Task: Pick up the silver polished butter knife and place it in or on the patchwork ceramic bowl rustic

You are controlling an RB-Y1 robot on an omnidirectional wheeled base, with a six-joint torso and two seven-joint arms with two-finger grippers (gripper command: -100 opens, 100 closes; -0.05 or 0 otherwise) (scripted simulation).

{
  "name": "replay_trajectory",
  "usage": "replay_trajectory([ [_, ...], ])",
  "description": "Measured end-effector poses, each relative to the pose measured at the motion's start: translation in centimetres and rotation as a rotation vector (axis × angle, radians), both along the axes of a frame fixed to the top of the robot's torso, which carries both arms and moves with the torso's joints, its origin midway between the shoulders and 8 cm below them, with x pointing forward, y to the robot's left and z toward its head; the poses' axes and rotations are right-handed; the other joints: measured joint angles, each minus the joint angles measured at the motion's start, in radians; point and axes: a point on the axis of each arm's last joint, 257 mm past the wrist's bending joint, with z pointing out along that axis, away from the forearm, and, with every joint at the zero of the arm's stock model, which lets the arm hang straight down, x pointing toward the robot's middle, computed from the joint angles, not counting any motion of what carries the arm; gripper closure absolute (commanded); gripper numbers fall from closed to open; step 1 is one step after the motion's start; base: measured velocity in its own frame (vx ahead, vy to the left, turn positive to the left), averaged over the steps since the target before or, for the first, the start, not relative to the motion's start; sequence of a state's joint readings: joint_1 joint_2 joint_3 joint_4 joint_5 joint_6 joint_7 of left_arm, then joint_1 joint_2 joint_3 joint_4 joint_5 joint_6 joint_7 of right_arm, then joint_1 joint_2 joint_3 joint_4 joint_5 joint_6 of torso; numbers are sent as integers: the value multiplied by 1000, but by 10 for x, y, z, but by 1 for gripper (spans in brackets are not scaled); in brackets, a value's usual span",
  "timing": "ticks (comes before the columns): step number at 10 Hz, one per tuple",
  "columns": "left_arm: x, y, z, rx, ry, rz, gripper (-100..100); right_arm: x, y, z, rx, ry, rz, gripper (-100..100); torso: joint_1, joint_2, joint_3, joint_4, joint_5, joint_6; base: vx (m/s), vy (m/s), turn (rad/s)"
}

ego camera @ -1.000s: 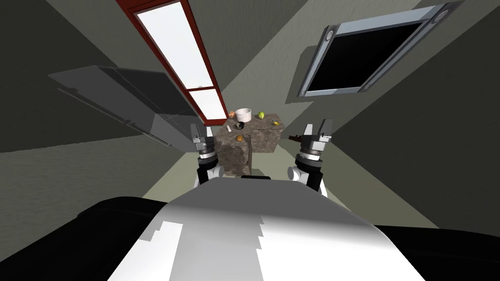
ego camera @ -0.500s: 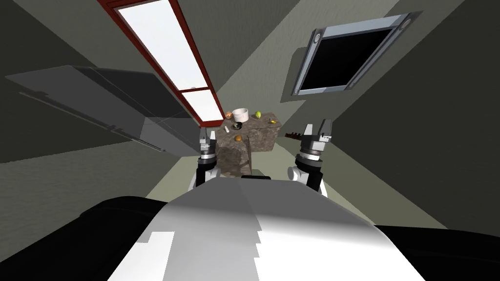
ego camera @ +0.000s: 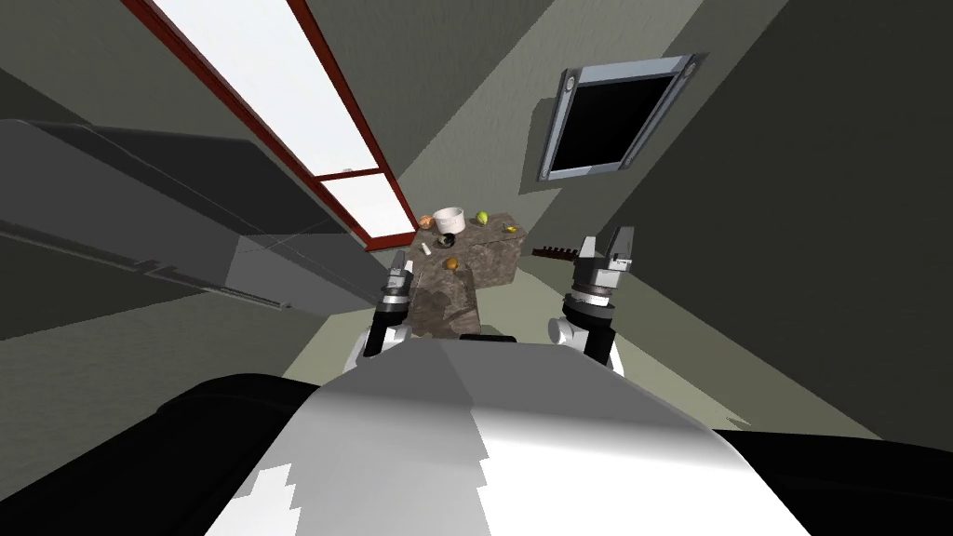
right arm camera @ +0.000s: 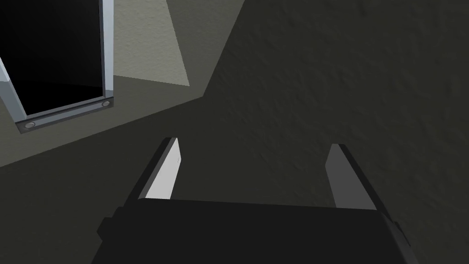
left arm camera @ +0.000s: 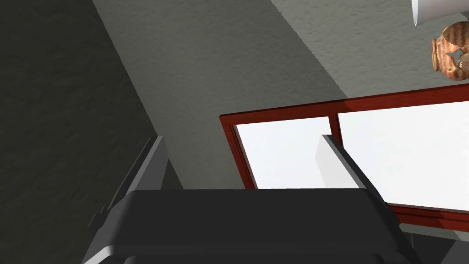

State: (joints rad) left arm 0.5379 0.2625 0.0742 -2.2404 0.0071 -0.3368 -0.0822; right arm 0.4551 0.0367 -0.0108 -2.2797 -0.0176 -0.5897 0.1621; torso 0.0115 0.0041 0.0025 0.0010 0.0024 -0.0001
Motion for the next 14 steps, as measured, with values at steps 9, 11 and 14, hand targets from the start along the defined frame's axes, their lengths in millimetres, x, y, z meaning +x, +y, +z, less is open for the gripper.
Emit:
replay_trajectory([
  [9,5,52,-89,109,310,100,-100,0,0,0,0,0,0,0,-5,-3,-2,-1,-1,-1,-49,86,-157],
  [11,-1,69,-112,142,393,133,-100,0,0,0,0,0,0,0,-4,-3,-2,-1,-1,0,-53,78,-176],
  [14,-5,93,-143,186,503,180,-100,0,0,0,0,0,0,0,-4,-4,-2,-1,-1,0,-46,61,-170],
])
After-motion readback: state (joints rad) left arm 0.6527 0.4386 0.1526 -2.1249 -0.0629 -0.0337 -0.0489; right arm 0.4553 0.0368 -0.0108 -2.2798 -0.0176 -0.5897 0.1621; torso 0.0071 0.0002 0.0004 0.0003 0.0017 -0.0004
